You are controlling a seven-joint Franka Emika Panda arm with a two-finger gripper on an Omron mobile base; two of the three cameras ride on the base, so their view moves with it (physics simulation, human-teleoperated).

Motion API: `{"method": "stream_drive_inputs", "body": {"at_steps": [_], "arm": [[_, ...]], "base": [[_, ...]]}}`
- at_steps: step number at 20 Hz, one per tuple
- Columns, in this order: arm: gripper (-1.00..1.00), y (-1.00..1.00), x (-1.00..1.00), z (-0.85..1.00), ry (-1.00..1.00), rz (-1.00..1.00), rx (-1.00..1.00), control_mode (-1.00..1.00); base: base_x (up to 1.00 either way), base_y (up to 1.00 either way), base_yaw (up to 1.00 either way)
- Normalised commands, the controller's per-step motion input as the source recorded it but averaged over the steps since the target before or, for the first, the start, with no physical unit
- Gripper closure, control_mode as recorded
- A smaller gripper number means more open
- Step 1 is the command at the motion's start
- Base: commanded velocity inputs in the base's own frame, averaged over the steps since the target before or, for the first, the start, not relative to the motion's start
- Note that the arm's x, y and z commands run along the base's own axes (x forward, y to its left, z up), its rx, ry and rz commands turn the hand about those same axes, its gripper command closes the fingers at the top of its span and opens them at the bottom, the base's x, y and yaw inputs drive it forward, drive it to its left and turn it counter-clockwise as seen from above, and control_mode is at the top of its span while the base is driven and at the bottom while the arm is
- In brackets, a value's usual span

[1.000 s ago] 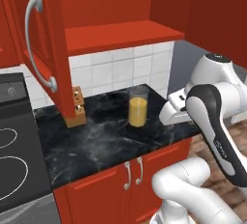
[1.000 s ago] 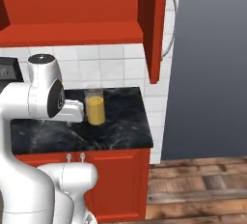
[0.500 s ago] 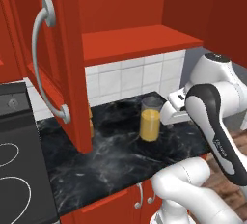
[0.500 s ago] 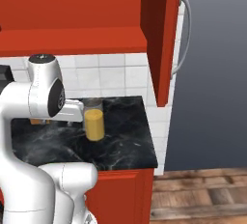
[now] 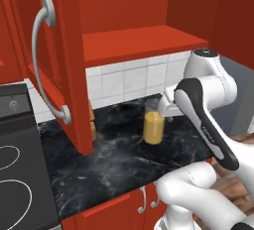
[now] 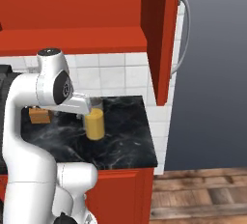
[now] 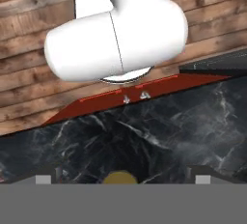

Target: There is a tray on the dining counter. Grab the cup, mug, and pitcher and place them on the tray. The pitcher may be placed next to the tray if it cannot fit the tray.

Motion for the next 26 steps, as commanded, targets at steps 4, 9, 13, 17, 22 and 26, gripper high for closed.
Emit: {"method": "stream_drive_inputs", "body": {"at_steps": [4, 9, 13, 17, 22, 26], "arm": [[-1.0, 0.05, 0.68, 0.0, 0.03, -0.22, -0.02, -1.0], [-1.0, 0.01, 0.37, -0.13, 0.0, -0.15, 0.0, -1.0], [-1.0, 0.0, 0.14, -0.35, 0.0, -0.11, 0.0, -1.0], [-1.0, 0.0, 0.23, -0.45, 0.0, -0.05, 0.0, -1.0], [-1.0, 0.0, 0.22, -0.28, 0.0, 0.0, 0.0, -1.0], [-1.0, 0.01, 0.28, -0.08, -0.01, 0.0, 0.0, -1.0]], "base": [[0.0, 0.0, 0.0], [0.0, 0.0, 0.0], [0.0, 0.0, 0.0], [0.0, 0.0, 0.0], [0.0, 0.0, 0.0], [0.0, 0.0, 0.0]]}}
